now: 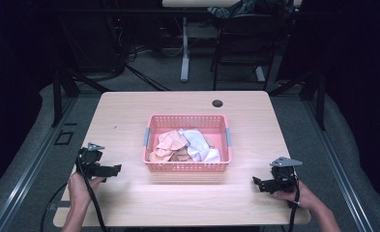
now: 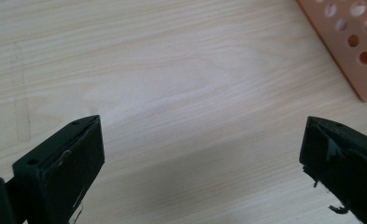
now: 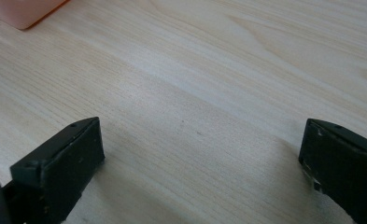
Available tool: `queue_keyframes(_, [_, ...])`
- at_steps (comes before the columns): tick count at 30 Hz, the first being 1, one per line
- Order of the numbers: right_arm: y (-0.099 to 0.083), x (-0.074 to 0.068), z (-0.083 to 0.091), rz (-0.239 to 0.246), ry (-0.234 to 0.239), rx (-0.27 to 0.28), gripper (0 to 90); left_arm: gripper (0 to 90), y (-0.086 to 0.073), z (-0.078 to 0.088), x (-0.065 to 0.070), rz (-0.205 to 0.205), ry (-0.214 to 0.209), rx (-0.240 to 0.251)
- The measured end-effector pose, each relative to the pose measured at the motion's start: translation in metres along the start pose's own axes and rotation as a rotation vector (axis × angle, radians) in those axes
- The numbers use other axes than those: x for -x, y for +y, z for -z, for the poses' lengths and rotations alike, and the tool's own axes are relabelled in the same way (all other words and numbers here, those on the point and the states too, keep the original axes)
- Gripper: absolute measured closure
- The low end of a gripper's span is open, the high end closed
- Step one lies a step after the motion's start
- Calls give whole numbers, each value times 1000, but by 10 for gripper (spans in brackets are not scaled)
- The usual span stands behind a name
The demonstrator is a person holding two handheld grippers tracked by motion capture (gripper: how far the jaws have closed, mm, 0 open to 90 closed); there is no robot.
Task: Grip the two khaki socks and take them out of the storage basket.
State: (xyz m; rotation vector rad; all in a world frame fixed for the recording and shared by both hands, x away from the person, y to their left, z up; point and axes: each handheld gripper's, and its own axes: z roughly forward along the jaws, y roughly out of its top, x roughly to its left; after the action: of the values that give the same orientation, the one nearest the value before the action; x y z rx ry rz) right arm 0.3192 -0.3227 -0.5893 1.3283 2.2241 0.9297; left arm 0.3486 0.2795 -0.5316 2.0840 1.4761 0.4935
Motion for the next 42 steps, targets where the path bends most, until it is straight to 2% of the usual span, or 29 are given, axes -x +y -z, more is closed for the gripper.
queue_keyframes(4, [0,0,0,1,-1,0,0,1,5,4,3,2,6,17])
queue_keyframes(8, [0,0,0,0,-2,1,0,1,4,5,5,-8,14,-3])
queue_keyframes(11, [0,0,0,0,0,3,0,0,5,9,5,-3,23,2])
queue_keyframes(20, [1,-1,-1,7,8,-1,0,1,18,21,8,-15,-15,10])
queue_keyframes(29, [1,-1,-1,8,11,1,0,1,43,24,21,-42,-37,22])
queue_keyframes(40, [2,-2,-2,21,19,1,0,1,79,21,45,-120,-70,30])
queue_keyframes(42, [2,-1,-2,22,20,0,0,1,81,21,47,-124,-57,35])
